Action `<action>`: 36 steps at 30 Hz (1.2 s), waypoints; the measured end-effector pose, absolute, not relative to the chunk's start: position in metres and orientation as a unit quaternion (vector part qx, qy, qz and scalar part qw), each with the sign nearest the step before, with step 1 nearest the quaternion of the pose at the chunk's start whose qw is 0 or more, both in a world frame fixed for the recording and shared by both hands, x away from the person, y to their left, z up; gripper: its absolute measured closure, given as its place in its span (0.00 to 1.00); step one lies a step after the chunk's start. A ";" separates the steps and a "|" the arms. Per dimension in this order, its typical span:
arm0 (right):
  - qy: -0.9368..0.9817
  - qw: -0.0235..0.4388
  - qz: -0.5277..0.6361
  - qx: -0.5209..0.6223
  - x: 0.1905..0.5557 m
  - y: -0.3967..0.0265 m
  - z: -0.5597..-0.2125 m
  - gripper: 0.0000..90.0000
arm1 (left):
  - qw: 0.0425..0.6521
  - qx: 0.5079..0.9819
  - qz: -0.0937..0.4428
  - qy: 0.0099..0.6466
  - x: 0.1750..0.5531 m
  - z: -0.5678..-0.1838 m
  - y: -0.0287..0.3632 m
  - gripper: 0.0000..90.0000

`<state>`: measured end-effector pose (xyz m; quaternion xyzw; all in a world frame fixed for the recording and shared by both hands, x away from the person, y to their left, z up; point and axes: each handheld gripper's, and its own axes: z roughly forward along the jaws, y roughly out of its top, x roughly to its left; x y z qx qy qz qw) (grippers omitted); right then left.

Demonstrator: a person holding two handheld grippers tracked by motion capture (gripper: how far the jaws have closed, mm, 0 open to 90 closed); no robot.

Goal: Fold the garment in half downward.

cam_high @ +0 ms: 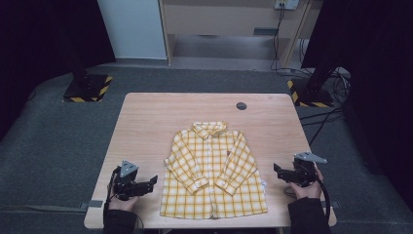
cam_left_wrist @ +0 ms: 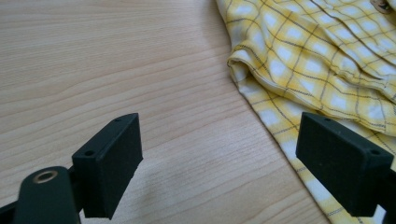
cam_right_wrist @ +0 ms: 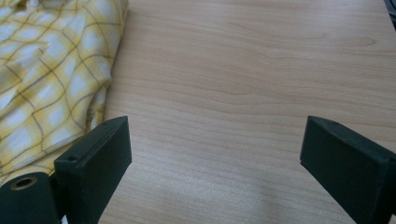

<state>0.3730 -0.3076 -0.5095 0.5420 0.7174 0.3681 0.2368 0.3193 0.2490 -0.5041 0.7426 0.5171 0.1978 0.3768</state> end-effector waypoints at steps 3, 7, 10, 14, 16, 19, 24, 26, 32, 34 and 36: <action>0.713 0.233 0.375 0.544 0.372 -0.308 -0.506 0.09 | 0.376 0.744 0.194 0.517 0.322 -0.502 0.248 0.15; 0.715 0.228 0.379 0.542 0.373 -0.306 -0.504 0.10 | 0.373 0.748 0.194 0.514 0.327 -0.500 0.244 0.15; 0.717 0.222 0.382 0.539 0.374 -0.304 -0.504 0.11 | 0.373 0.749 0.189 0.514 0.332 -0.499 0.242 0.15; 0.719 0.222 0.377 0.540 0.377 -0.300 -0.502 0.12 | 0.374 0.747 0.188 0.516 0.340 -0.497 0.242 0.15; 0.720 0.221 0.379 0.538 0.379 -0.299 -0.501 0.12 | 0.381 0.743 0.187 0.517 0.345 -0.495 0.242 0.16; 0.718 0.218 0.387 0.536 0.380 -0.297 -0.498 0.14 | 0.387 0.739 0.185 0.519 0.352 -0.492 0.241 0.16; 0.718 0.216 0.393 0.533 0.383 -0.294 -0.494 0.13 | 0.390 0.738 0.182 0.520 0.361 -0.489 0.237 0.16; 0.718 0.217 0.394 0.531 0.384 -0.293 -0.492 0.13 | 0.390 0.738 0.182 0.520 0.364 -0.488 0.235 0.16; 0.721 0.213 0.400 0.525 0.389 -0.288 -0.488 0.14 | 0.390 0.738 0.182 0.520 0.371 -0.484 0.232 0.17; 0.724 0.210 0.399 0.523 0.391 -0.285 -0.487 0.14 | 0.389 0.739 0.182 0.519 0.373 -0.482 0.232 0.17; 0.726 0.209 0.400 0.519 0.393 -0.282 -0.485 0.15 | 0.390 0.739 0.183 0.518 0.375 -0.480 0.231 0.17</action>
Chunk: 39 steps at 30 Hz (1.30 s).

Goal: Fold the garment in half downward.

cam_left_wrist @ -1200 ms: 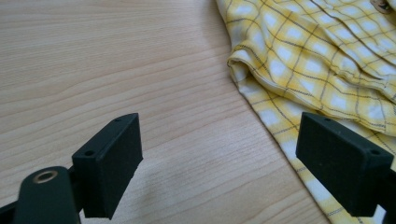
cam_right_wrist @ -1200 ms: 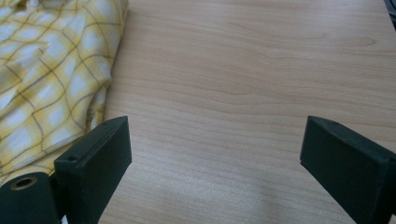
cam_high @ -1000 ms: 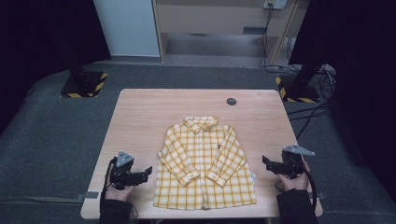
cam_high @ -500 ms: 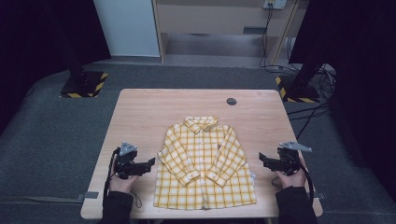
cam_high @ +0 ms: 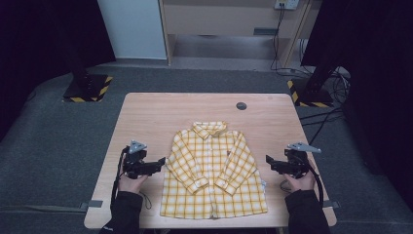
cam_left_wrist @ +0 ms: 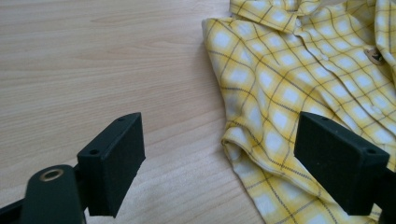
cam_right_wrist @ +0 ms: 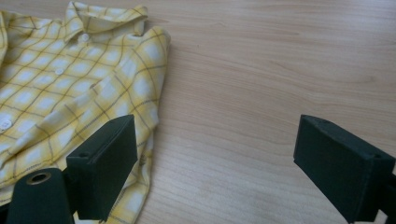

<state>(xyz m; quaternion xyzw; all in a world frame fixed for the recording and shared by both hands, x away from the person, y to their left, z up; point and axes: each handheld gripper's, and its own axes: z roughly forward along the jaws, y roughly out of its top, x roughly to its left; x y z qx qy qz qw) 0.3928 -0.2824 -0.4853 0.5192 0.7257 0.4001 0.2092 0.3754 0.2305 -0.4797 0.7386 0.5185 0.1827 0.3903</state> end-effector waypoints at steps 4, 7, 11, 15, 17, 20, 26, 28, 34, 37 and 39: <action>0.727 0.209 0.404 0.514 0.396 -0.276 -0.481 0.16 | 0.391 0.740 0.183 0.516 0.380 -0.476 0.228 0.17; 0.730 0.207 0.404 0.511 0.399 -0.273 -0.479 0.16 | 0.388 0.742 0.183 0.515 0.384 -0.475 0.225 0.17; 0.730 0.203 0.411 0.507 0.403 -0.269 -0.476 0.17 | 0.388 0.744 0.184 0.512 0.390 -0.473 0.221 0.17; 0.730 0.197 0.420 0.502 0.407 -0.264 -0.474 0.19 | 0.394 0.743 0.181 0.510 0.395 -0.470 0.218 0.17; 0.732 0.189 0.420 0.501 0.409 -0.262 -0.475 0.19 | 0.394 0.744 0.181 0.508 0.399 -0.470 0.215 0.17; 0.735 0.188 0.419 0.498 0.413 -0.258 -0.476 0.19 | 0.392 0.747 0.180 0.506 0.404 -0.469 0.211 0.17; 0.737 0.185 0.424 0.492 0.421 -0.249 -0.474 0.20 | 0.395 0.748 0.176 0.504 0.416 -0.470 0.203 0.18; 0.739 0.181 0.425 0.490 0.424 -0.246 -0.474 0.20 | 0.393 0.750 0.174 0.503 0.421 -0.470 0.200 0.18; 0.743 0.181 0.422 0.486 0.432 -0.240 -0.475 0.22 | 0.395 0.751 0.176 0.500 0.433 -0.470 0.195 0.19; 0.744 0.177 0.426 0.484 0.436 -0.237 -0.475 0.23 | 0.392 0.752 0.175 0.500 0.437 -0.471 0.193 0.19; 0.743 0.173 0.427 0.485 0.439 -0.235 -0.476 0.24 | 0.389 0.754 0.174 0.499 0.441 -0.471 0.191 0.19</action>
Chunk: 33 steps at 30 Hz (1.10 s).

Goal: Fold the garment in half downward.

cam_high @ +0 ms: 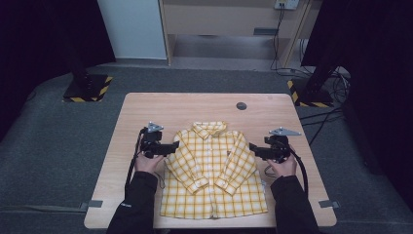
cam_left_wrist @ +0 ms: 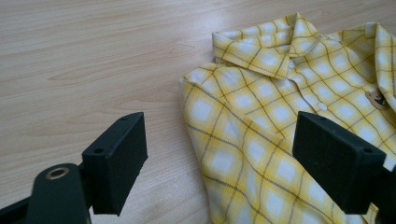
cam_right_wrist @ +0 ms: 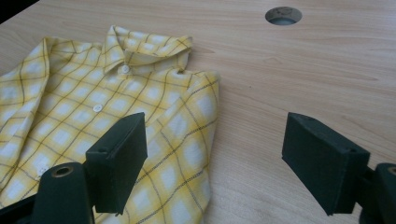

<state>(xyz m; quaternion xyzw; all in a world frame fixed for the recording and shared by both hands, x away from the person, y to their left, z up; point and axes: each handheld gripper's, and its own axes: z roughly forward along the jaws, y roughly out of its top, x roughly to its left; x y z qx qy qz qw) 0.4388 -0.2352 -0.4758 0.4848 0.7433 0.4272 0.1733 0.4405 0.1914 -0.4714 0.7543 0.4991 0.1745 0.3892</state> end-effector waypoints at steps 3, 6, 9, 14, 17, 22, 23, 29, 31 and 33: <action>0.744 0.166 0.426 0.487 0.444 -0.233 -0.477 0.26 | 0.384 0.756 0.175 0.501 0.446 -0.473 0.189 0.19; 0.746 0.161 0.427 0.485 0.450 -0.231 -0.478 0.27 | 0.387 0.753 0.174 0.503 0.450 -0.474 0.188 0.19; 0.745 0.155 0.431 0.486 0.456 -0.228 -0.480 0.30 | 0.391 0.751 0.171 0.504 0.454 -0.478 0.189 0.20; 0.745 0.134 0.432 0.490 0.469 -0.225 -0.487 0.31 | 0.388 0.751 0.164 0.509 0.461 -0.486 0.191 0.20; 0.749 0.127 0.426 0.491 0.475 -0.223 -0.491 0.33 | 0.384 0.751 0.163 0.512 0.464 -0.490 0.192 0.20; 0.743 0.113 0.434 0.497 0.481 -0.222 -0.498 0.37 | 0.389 0.746 0.158 0.517 0.467 -0.493 0.193 0.20; 0.743 0.110 0.433 0.499 0.481 -0.222 -0.499 0.37 | 0.390 0.746 0.158 0.516 0.468 -0.494 0.192 0.21; 0.746 0.107 0.428 0.499 0.488 -0.219 -0.504 0.36 | 0.373 0.758 0.148 0.513 0.477 -0.495 0.188 0.21; 0.750 0.109 0.423 0.497 0.489 -0.217 -0.503 0.35 | 0.373 0.759 0.147 0.512 0.479 -0.494 0.186 0.21; 0.751 0.110 0.421 0.497 0.491 -0.216 -0.504 0.35 | 0.375 0.758 0.147 0.513 0.480 -0.495 0.185 0.22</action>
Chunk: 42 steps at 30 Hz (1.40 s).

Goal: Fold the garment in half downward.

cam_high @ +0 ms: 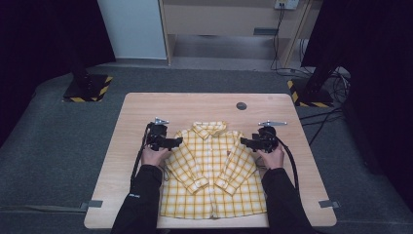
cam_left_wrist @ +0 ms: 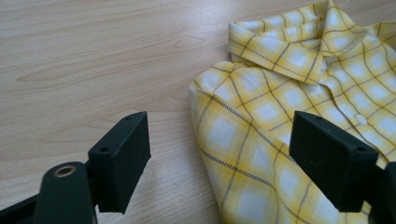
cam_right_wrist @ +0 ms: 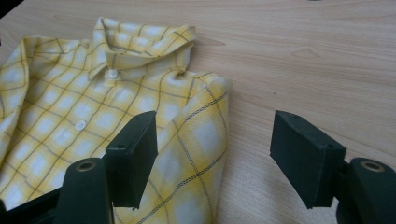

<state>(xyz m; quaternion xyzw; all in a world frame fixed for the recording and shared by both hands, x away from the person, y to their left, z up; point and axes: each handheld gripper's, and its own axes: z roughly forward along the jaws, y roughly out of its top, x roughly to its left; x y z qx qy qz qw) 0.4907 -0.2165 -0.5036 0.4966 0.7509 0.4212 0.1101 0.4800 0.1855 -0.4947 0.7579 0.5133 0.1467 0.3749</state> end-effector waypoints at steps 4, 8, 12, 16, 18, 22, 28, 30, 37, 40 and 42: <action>0.754 0.107 0.413 0.500 0.496 -0.216 -0.507 0.36 | 0.369 0.759 0.140 0.517 0.484 -0.500 0.187 0.22; 0.756 0.106 0.408 0.501 0.500 -0.215 -0.513 0.41 | 0.375 0.754 0.131 0.523 0.487 -0.506 0.189 0.25; 0.752 0.100 0.409 0.508 0.504 -0.213 -0.519 0.47 | 0.360 0.759 0.133 0.526 0.490 -0.512 0.189 0.29; 0.755 0.096 0.403 0.508 0.506 -0.213 -0.525 0.53 | 0.354 0.760 0.132 0.529 0.492 -0.517 0.190 0.34; 0.757 0.096 0.401 0.507 0.507 -0.212 -0.526 0.55 | 0.354 0.761 0.131 0.529 0.492 -0.518 0.189 0.36; 0.759 0.092 0.399 0.507 0.508 -0.211 -0.530 0.60 | 0.347 0.765 0.132 0.526 0.493 -0.520 0.188 0.40; 0.764 0.093 0.396 0.501 0.509 -0.208 -0.530 0.67 | 0.349 0.763 0.132 0.528 0.494 -0.523 0.190 0.44; 0.769 0.100 0.389 0.497 0.509 -0.206 -0.529 0.70 | 0.351 0.764 0.133 0.525 0.494 -0.523 0.190 0.45; 0.781 0.118 0.376 0.485 0.507 -0.200 -0.529 0.75 | 0.370 0.761 0.129 0.517 0.495 -0.526 0.191 0.49; 0.781 0.121 0.374 0.485 0.507 -0.199 -0.529 0.77 | 0.376 0.758 0.132 0.516 0.493 -0.527 0.191 0.52; 0.781 0.122 0.373 0.486 0.507 -0.198 -0.529 0.79 | 0.386 0.750 0.136 0.520 0.492 -0.529 0.192 0.56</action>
